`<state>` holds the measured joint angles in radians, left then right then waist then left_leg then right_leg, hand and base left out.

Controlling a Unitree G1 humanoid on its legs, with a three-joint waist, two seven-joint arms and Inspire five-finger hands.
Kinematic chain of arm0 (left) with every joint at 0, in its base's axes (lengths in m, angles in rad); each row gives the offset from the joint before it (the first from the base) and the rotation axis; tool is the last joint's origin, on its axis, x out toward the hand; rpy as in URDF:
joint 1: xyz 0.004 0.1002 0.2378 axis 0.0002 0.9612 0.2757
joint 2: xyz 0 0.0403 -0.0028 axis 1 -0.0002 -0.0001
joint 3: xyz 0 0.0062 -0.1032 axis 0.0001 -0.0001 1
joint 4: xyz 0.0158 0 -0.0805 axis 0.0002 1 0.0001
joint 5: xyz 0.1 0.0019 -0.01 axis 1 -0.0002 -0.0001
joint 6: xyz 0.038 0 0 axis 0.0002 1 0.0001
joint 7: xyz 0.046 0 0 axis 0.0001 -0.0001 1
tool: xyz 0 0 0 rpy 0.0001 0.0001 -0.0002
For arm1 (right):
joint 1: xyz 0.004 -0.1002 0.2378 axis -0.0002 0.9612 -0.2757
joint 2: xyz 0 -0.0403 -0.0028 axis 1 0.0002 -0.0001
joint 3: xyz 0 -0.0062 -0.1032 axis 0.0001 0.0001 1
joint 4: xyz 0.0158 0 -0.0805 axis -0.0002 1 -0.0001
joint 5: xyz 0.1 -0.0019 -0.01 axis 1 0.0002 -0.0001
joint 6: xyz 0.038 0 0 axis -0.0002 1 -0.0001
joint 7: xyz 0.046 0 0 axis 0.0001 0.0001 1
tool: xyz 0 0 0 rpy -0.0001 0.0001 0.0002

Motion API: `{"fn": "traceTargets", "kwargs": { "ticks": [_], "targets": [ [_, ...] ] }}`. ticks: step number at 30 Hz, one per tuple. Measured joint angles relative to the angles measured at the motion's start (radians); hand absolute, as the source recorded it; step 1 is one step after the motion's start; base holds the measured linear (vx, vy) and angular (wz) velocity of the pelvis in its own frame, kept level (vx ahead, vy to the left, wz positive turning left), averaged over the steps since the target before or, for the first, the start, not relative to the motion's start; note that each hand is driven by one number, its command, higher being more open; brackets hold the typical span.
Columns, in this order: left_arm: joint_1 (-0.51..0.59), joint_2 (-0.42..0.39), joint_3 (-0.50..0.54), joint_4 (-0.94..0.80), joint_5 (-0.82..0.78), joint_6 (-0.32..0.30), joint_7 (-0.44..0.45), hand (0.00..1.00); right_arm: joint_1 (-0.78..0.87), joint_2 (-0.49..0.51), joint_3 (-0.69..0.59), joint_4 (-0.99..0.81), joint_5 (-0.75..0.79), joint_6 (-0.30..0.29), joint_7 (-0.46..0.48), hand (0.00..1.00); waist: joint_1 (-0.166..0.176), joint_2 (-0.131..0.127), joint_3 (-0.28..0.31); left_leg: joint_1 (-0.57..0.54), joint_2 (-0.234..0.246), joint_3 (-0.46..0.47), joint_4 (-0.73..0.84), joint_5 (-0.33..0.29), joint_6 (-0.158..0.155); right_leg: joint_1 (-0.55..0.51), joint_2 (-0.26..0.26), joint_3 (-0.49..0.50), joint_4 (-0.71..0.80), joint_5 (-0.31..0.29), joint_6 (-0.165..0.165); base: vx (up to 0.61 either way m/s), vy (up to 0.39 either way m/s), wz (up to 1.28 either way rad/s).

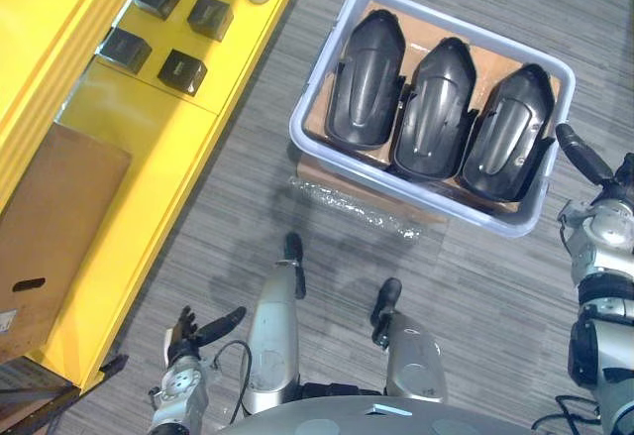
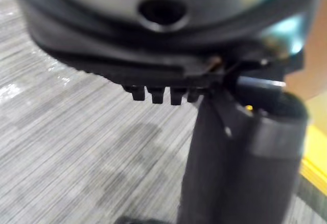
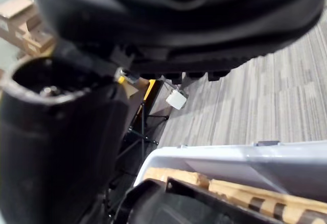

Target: Walk over and take three plastic housings, then place them on the shelf

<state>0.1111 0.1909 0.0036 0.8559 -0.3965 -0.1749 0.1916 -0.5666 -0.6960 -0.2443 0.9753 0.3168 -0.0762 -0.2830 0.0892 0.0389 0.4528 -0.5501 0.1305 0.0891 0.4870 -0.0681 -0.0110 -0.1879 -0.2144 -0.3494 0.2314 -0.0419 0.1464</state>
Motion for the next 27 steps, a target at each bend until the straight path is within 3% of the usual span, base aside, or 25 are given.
{"fn": "traceTargets", "kwargs": {
  "ticks": [4,13,14,21,27],
  "targets": [
    [-0.029,-0.026,-0.011,0.001,-0.023,-0.024,-0.043,1.0,-0.077,-0.029,0.019,0.09,0.001,0.065,0.026,1.0,0.018,0.008,0.023,-0.007,-0.01,-0.004,0.001,0.016,0.01,-0.024,-0.016,-0.003,0.053,-0.02,0.006,-0.03,-0.003,0.08],
    [-0.072,-0.049,-0.046,-0.003,-0.109,-0.046,-0.084,1.0,-0.222,-0.151,0.108,0.152,-0.005,0.18,0.064,1.0,0.041,0.067,0.052,-0.09,-0.034,-0.009,0.033,0.033,0.03,-0.154,-0.075,-0.009,0.221,-0.091,0.009,-0.02,-0.012,0.07],
    [-0.075,-0.051,-0.047,-0.004,-0.113,-0.046,-0.09,1.0,-0.245,-0.158,0.13,0.152,-0.031,0.188,0.066,0.0,0.041,0.068,0.052,-0.102,-0.036,-0.008,0.036,0.034,0.03,-0.175,-0.081,-0.006,0.243,-0.1,0.006,0.0,0.0,0.0],
    [-0.102,-0.059,-0.073,-0.013,-0.162,-0.039,-0.108,1.0,-0.348,-0.27,0.272,0.155,-0.155,0.288,0.016,0.0,0.046,0.083,0.057,-0.207,-0.05,-0.012,0.079,0.042,0.027,-0.318,-0.128,0.003,0.393,-0.161,-0.004,-0.04,-0.035,0.09],
    [-0.109,-0.061,-0.072,-0.024,-0.176,-0.044,-0.11,1.0,-0.361,-0.283,0.352,0.148,-0.234,0.33,-0.013,0.0,0.044,0.084,0.057,-0.233,-0.028,0.001,0.1,0.042,0.026,-0.357,-0.125,0.016,0.425,-0.173,-0.011,-0.04,-0.035,-0.08]
  ]
}}
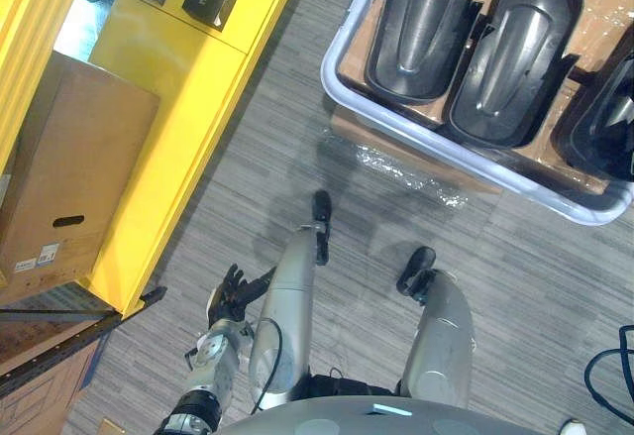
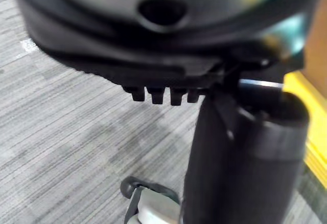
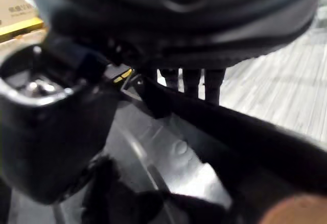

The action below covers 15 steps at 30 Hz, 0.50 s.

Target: Walk over and take three plastic housings, then place them on the shelf

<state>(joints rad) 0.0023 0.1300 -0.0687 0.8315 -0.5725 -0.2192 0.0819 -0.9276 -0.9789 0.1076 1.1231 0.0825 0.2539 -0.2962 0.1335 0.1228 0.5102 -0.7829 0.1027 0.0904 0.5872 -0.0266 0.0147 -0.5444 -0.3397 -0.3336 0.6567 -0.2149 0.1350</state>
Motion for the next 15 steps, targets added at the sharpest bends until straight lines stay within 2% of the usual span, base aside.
{"fn": "traceTargets", "kwargs": {
  "ticks": [3,6,9,12,15],
  "targets": [
    [0.0,-0.001,0.0,-0.001,-0.026,-0.005,0.0,1.0,-0.005,0.0,0.023,-0.001,-0.038,0.015,-0.004,0.0,0.0,0.0,0.0,0.0,0.018,0.015,-0.003,0.001,-0.002,-0.007,0.012,0.008,-0.009,0.002,0.0,0.0,-0.034,-0.16],
    [0.0,-0.003,0.0,-0.016,-0.063,-0.016,-0.007,1.0,-0.006,0.003,0.024,-0.011,-0.051,0.004,0.017,0.0,-0.002,-0.001,0.0,0.002,0.032,0.02,-0.002,0.002,-0.002,-0.007,0.024,0.008,-0.016,0.009,0.001,0.03,-0.038,-0.12],
    [0.001,-0.004,0.003,-0.039,-0.065,-0.017,-0.008,1.0,-0.005,0.038,0.051,-0.041,-0.077,-0.028,0.019,0.0,-0.002,-0.003,0.0,0.025,0.046,0.024,-0.001,0.004,0.0,0.013,0.03,0.007,-0.016,0.01,-0.002,0.04,-0.06,-0.07],
    [0.001,-0.01,0.006,-0.064,-0.093,-0.016,-0.009,1.0,0.015,0.089,0.063,-0.045,-0.118,-0.099,-0.01,0.0,-0.004,-0.007,-0.001,0.073,0.049,0.023,-0.018,0.005,-0.005,0.061,0.033,-0.006,-0.028,0.006,-0.007,0.02,-0.062,0.03],
    [0.001,-0.01,0.007,-0.089,-0.093,-0.014,-0.014,1.0,0.056,0.111,0.063,-0.079,-0.157,-0.137,-0.039,0.0,-0.007,-0.012,0.0,0.111,0.05,0.02,-0.042,0.01,-0.013,0.109,0.04,-0.022,-0.053,0.006,-0.008,0.01,-0.058,0.1]
  ]
}}
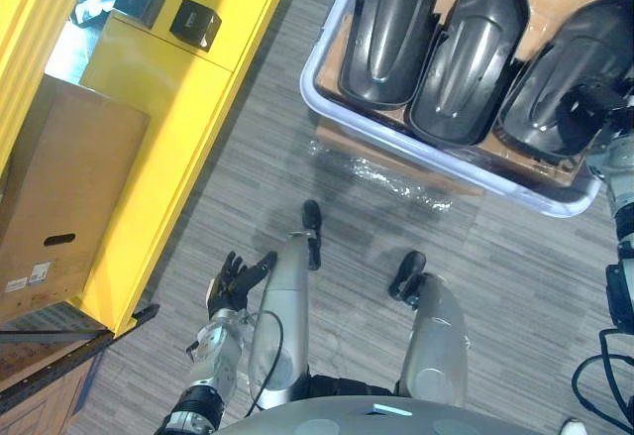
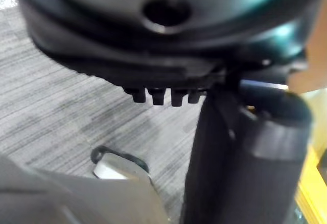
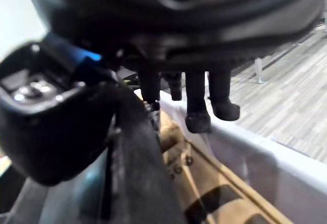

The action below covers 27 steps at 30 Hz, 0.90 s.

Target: Walk over and take three plastic housings, then place them on the shelf

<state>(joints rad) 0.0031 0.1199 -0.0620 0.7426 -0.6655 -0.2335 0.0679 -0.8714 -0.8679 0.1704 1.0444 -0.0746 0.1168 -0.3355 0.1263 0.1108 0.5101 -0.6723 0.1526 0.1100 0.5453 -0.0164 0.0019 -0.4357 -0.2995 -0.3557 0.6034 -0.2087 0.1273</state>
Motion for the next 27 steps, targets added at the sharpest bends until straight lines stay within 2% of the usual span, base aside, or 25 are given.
{"fn": "traceTargets", "kwargs": {
  "ticks": [3,7,11,14,16,18,22,24,27],
  "targets": [
    [0.0,0.001,0.008,-0.008,-0.015,0.0,-0.005,1.0,0.048,0.006,-0.004,-0.067,0.0,-0.009,-0.029,0.0,-0.001,-0.02,-0.001,0.043,0.0,0.002,-0.03,0.008,-0.003,0.048,0.005,-0.015,-0.03,0.002,0.0,0.03,-0.068,0.13],
    [0.019,0.018,0.049,-0.035,-0.035,-0.004,0.028,1.0,0.159,0.056,-0.091,-0.211,-0.08,-0.034,-0.093,0.0,-0.013,-0.083,-0.001,0.145,-0.002,-0.002,-0.082,0.014,-0.012,0.166,0.02,-0.038,-0.101,0.01,-0.001,0.08,-0.052,0.11],
    [0.059,0.045,0.069,-0.156,-0.03,-0.021,0.096,1.0,0.277,0.1,-0.212,-0.318,-0.114,-0.036,-0.145,0.0,-0.02,-0.131,-0.008,0.265,-0.01,-0.003,-0.173,0.034,-0.029,0.305,0.048,-0.063,-0.228,0.047,0.003,0.09,-0.036,0.07],
    [0.099,0.046,0.123,-0.286,-0.027,-0.033,0.14,1.0,0.404,0.147,-0.287,-0.423,-0.124,-0.02,-0.184,0.0,-0.035,-0.172,-0.065,0.342,-0.036,0.006,-0.285,0.066,-0.035,0.371,0.056,-0.078,-0.312,0.067,0.01,0.12,-0.051,0.1],
    [0.126,0.046,0.149,-0.413,-0.025,-0.033,0.154,1.0,0.475,0.186,-0.332,-0.507,-0.158,0.005,-0.204,0.0,-0.049,-0.189,-0.101,0.376,-0.045,0.012,-0.33,0.076,-0.039,0.401,0.059,-0.083,-0.355,0.079,0.014,0.1,-0.028,0.05],
    [0.147,0.047,0.159,-0.53,0.014,-0.026,0.165,1.0,0.544,0.208,-0.359,-0.587,-0.191,0.02,-0.217,0.0,-0.054,-0.195,-0.14,0.407,-0.053,0.025,-0.358,0.076,-0.039,0.429,0.059,-0.079,-0.395,0.092,0.019,0.13,-0.009,-0.07],
    [0.144,0.046,0.146,-0.744,0.014,0.02,0.126,1.0,0.589,0.211,-0.362,-0.683,-0.273,0.035,-0.221,0.0,-0.088,-0.174,-0.219,0.468,-0.061,0.045,-0.389,0.076,-0.039,0.501,0.061,-0.082,-0.465,0.148,0.035,0.11,0.023,-0.06],
    [0.125,0.048,0.11,-0.811,0.012,0.046,0.073,1.0,0.589,0.21,-0.366,-0.718,-0.292,0.023,-0.221,0.0,-0.099,-0.163,-0.252,0.494,-0.064,0.053,-0.405,0.076,-0.039,0.525,0.063,-0.08,-0.49,0.169,0.044,0.07,0.027,-0.09],
    [0.071,0.053,0.014,-0.853,-0.002,0.116,0.002,1.0,0.585,0.21,-0.362,-0.767,-0.314,-0.032,-0.221,0.0,-0.102,-0.143,-0.292,0.559,-0.067,0.077,-0.451,0.079,-0.035,0.556,0.06,-0.077,-0.502,0.196,0.049,0.03,0.032,-0.19]
  ]
}}
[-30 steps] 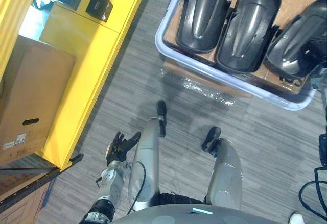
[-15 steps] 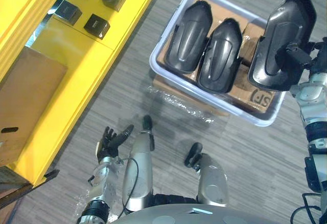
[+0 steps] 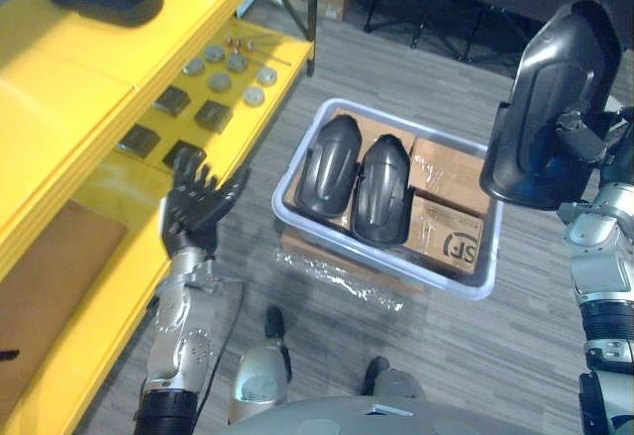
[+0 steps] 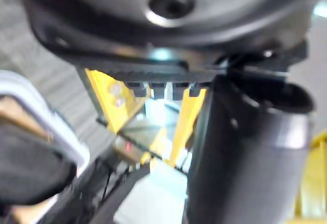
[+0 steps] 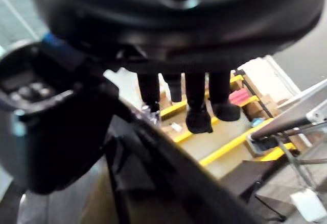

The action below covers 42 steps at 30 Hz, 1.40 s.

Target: Walk over and take three plastic housings, then place them on the shelf

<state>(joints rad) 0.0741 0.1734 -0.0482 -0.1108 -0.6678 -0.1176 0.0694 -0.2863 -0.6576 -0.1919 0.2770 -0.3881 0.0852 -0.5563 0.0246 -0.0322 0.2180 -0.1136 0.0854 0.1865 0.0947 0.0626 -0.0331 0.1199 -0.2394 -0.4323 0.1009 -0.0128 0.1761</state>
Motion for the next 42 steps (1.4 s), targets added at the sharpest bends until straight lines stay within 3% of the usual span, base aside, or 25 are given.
{"fn": "traceTargets", "kwargs": {
  "ticks": [2,7,11,13,18,25,27,36,39,40,41,42],
  "targets": [
    [-0.048,0.001,-0.091,-0.001,-0.033,0.063,-0.019,1.0,-0.002,0.0,0.022,-0.053,0.0,-0.054,0.0,0.0,-0.007,0.013,-0.032,0.044,-0.007,0.015,-0.057,0.021,0.004,0.006,-0.004,0.001,0.0,0.012,0.001,0.0,0.032,-0.2],
    [-0.146,0.001,-0.183,0.0,-0.137,0.18,-0.061,1.0,-0.031,0.006,0.078,-0.129,-0.053,-0.17,-0.001,0.0,-0.034,0.021,-0.052,0.116,-0.014,0.046,-0.18,0.09,0.005,0.006,-0.002,0.02,-0.001,0.014,0.002,-0.05,0.015,-0.16],
    [-0.244,0.004,-0.257,0.04,-0.243,0.284,-0.137,1.0,-0.093,0.043,0.152,-0.132,-0.077,-0.228,0.0,0.0,-0.041,0.037,-0.064,0.119,-0.021,0.066,-0.185,0.088,0.003,0.005,-0.007,0.027,-0.021,0.011,-0.004,-0.12,0.026,-0.16],
    [-0.271,0.002,-0.288,0.058,-0.272,0.301,-0.147,1.0,-0.115,0.067,0.196,-0.132,-0.078,-0.248,0.009,0.0,-0.042,0.044,-0.069,0.119,-0.022,0.077,-0.185,0.092,0.002,0.005,-0.007,0.028,-0.034,0.002,-0.017,-0.11,0.007,-0.15],
    [-0.3,-0.018,-0.335,0.131,-0.272,0.301,-0.167,1.0,-0.123,0.15,0.275,-0.129,-0.077,-0.266,0.041,0.0,-0.057,0.08,-0.091,0.12,-0.012,0.087,-0.185,0.11,-0.002,0.0,0.006,0.033,-0.034,0.004,-0.028,-0.09,0.0,-0.07],
    [-0.362,-0.013,-0.35,0.151,-0.267,0.289,-0.169,1.0,-0.129,0.244,0.343,-0.087,-0.074,-0.269,0.059,0.0,-0.051,0.077,-0.092,0.112,-0.003,0.089,-0.185,0.131,0.007,-0.011,0.016,0.037,-0.036,0.02,-0.037,-0.03,-0.008,-0.02],
    [-0.363,-0.013,-0.36,0.15,-0.262,0.257,-0.157,1.0,-0.132,0.253,0.371,-0.065,-0.075,-0.269,0.072,0.0,-0.051,0.074,-0.094,0.103,-0.003,0.087,-0.185,0.139,0.01,-0.015,0.017,0.035,-0.041,0.026,-0.039,-0.03,0.016,0.03],
    [-0.363,-0.021,-0.373,0.141,-0.224,0.173,0.085,1.0,-0.113,0.348,0.44,-0.029,-0.033,-0.27,0.066,0.0,-0.029,0.066,-0.099,0.088,-0.006,0.07,-0.185,0.141,0.008,-0.014,0.018,0.021,-0.052,0.031,-0.045,-0.02,0.01,0.05],
    [-0.363,-0.022,-0.371,0.139,-0.182,0.164,0.15,1.0,-0.096,0.368,0.446,-0.014,-0.034,-0.27,0.066,0.0,-0.023,0.049,-0.109,0.086,-0.007,0.067,-0.185,0.141,0.008,-0.014,0.018,0.02,-0.052,0.031,-0.045,0.01,-0.003,0.05],
    [-0.361,-0.034,-0.365,0.132,-0.147,0.164,0.231,1.0,-0.053,0.395,0.451,-0.005,-0.033,-0.269,0.065,0.0,-0.015,0.029,-0.12,0.083,-0.007,0.064,-0.185,0.141,0.008,-0.014,0.017,0.016,-0.053,0.031,-0.046,0.02,-0.011,0.04],
    [-0.358,-0.044,-0.364,0.132,-0.149,0.164,0.252,0.0,-0.045,0.395,0.452,-0.005,-0.033,-0.268,0.063,0.0,-0.009,0.029,-0.12,0.084,-0.007,0.063,-0.185,0.141,0.008,-0.014,0.018,0.016,-0.054,0.031,-0.046,0.0,0.0,0.0],
    [-0.358,-0.045,-0.364,0.132,-0.151,0.164,0.258,0.0,-0.043,0.395,0.454,-0.005,-0.033,-0.267,0.061,0.0,-0.008,0.029,-0.12,0.084,-0.007,0.063,-0.185,0.141,0.008,-0.014,0.018,0.016,-0.054,0.031,-0.046,0.0,0.0,0.0]
  ]
}}
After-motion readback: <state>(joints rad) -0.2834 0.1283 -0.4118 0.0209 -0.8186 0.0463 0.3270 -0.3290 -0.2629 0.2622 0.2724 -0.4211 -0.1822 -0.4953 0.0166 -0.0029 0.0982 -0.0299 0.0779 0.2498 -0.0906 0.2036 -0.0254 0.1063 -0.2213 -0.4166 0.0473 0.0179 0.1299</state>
